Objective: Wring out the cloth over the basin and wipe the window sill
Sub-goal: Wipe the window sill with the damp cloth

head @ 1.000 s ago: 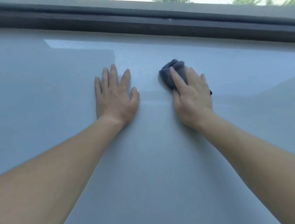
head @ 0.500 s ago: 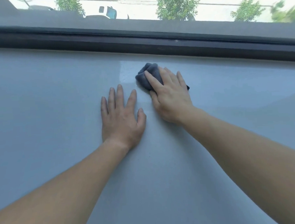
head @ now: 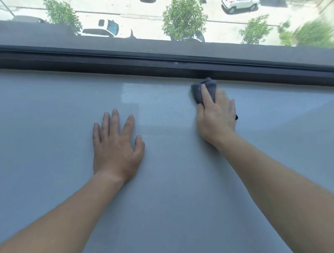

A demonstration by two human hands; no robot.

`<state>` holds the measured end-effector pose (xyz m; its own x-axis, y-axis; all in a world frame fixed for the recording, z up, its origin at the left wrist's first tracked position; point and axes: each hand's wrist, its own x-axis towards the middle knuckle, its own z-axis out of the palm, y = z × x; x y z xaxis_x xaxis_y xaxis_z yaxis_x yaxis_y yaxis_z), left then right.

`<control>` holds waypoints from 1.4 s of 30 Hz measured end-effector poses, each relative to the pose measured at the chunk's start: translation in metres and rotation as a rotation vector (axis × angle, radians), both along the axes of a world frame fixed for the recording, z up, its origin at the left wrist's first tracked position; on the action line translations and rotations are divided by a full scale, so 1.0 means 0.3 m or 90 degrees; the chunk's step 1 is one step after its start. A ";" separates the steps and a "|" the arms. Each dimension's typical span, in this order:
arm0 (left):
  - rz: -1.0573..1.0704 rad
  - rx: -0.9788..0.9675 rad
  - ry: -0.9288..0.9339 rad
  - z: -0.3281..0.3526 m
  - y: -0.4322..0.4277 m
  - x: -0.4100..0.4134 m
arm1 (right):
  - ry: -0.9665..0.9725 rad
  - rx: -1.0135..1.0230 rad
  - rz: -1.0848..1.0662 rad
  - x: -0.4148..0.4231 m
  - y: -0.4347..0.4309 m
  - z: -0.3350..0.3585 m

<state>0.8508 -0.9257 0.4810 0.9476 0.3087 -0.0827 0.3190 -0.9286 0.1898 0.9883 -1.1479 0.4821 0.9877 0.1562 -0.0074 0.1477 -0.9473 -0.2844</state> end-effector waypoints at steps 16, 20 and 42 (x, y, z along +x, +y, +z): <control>-0.033 -0.059 -0.077 0.035 -0.049 -0.098 | 0.001 0.006 0.315 -0.118 -0.126 -0.010; -0.094 -0.123 -0.078 0.007 -0.188 -0.238 | -0.006 0.021 0.082 0.081 -0.138 -0.007; -0.093 -0.074 -0.002 0.011 -0.252 -0.237 | 0.061 0.000 0.313 -0.528 -0.309 0.000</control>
<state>0.7798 -1.0011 0.4843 0.9820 0.1562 -0.1063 0.1814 -0.9369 0.2990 0.8299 -1.2408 0.4820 0.7923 0.6028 -0.0946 0.5497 -0.7724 -0.3182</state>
